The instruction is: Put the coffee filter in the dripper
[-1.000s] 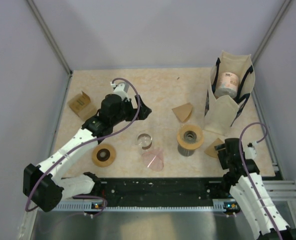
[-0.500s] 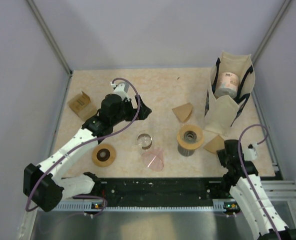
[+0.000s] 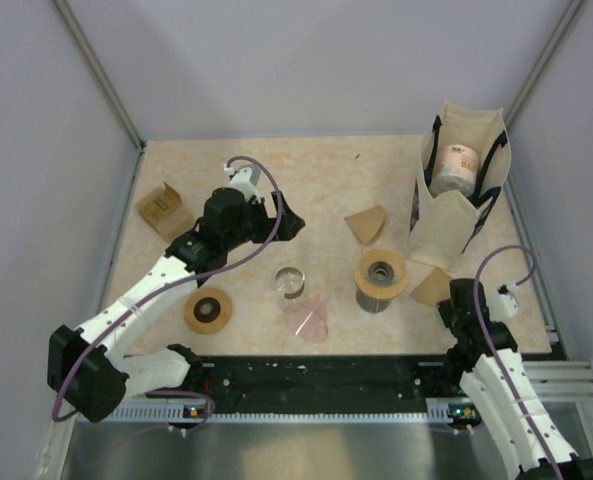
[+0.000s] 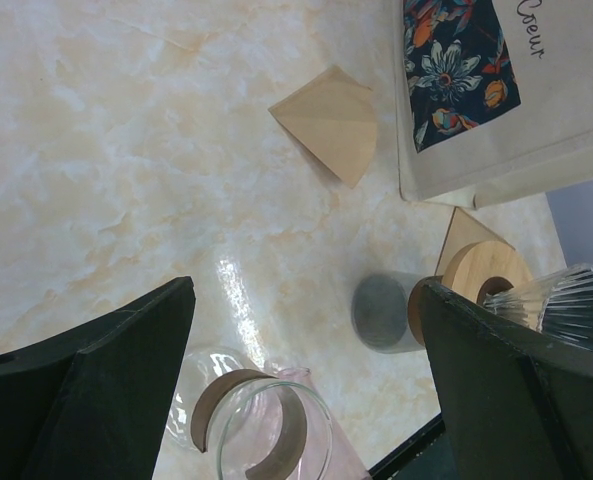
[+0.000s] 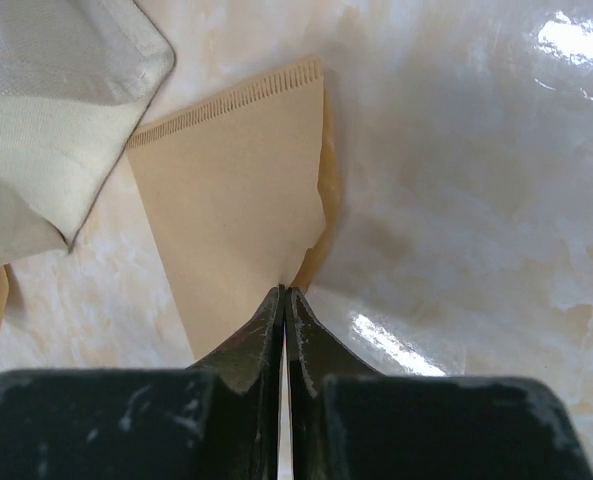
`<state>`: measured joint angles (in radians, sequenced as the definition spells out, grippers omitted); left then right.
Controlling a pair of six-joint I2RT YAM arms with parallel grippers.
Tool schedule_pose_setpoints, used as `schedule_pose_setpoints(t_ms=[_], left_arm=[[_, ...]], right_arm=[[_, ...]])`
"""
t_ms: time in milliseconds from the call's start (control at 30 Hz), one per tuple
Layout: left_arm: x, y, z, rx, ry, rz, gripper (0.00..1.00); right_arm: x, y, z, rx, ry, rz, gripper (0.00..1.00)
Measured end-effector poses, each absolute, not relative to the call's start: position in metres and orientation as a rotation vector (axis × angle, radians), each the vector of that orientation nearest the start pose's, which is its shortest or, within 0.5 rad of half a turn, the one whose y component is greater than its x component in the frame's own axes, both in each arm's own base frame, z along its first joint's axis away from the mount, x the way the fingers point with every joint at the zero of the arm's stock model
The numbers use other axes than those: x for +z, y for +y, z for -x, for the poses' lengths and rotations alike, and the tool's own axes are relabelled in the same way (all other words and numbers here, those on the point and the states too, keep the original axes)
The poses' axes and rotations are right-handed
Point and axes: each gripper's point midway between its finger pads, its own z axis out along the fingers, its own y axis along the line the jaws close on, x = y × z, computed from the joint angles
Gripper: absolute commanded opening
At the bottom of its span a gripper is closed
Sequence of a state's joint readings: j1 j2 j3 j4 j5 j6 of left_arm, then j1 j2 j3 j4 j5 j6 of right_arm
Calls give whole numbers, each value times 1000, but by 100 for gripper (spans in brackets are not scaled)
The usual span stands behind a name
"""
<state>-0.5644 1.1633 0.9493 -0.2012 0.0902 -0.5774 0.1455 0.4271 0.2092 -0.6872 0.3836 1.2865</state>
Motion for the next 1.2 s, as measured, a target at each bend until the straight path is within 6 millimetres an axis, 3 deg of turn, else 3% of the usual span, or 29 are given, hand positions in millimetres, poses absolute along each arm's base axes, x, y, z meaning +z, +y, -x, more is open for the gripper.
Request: schedule_pose_setpoints(t_ms=[200, 467, 700, 733, 767, 900, 1067, 1200], left_arm=[[229, -237, -300, -816, 2088, -52, 99], [228, -238, -300, -818, 2091, -56, 99], [227, -243, -301, -840, 2094, -79, 99], [227, -244, -300, -843, 2095, -84, 99], [228, -245, -300, -850, 2095, -90, 99], [230, -248, -300, -865, 2091, -101, 99], [230, -248, -299, -871, 2093, -105, 99], [230, -249, -299, -871, 2093, -105, 99]], right_arm=[[36, -5, -182, 165, 1957, -1340, 0], [126, -5, -198, 229, 1883, -1151, 0], [174, -7, -193, 219, 1875, -993, 0], [178, -7, -193, 215, 1876, -976, 10], [181, -7, -192, 212, 1880, -959, 30], [164, 1, -193, 220, 1961, -956, 74], [93, 15, -185, 205, 2153, -1065, 81], [55, 19, -175, 192, 2212, -1159, 80]])
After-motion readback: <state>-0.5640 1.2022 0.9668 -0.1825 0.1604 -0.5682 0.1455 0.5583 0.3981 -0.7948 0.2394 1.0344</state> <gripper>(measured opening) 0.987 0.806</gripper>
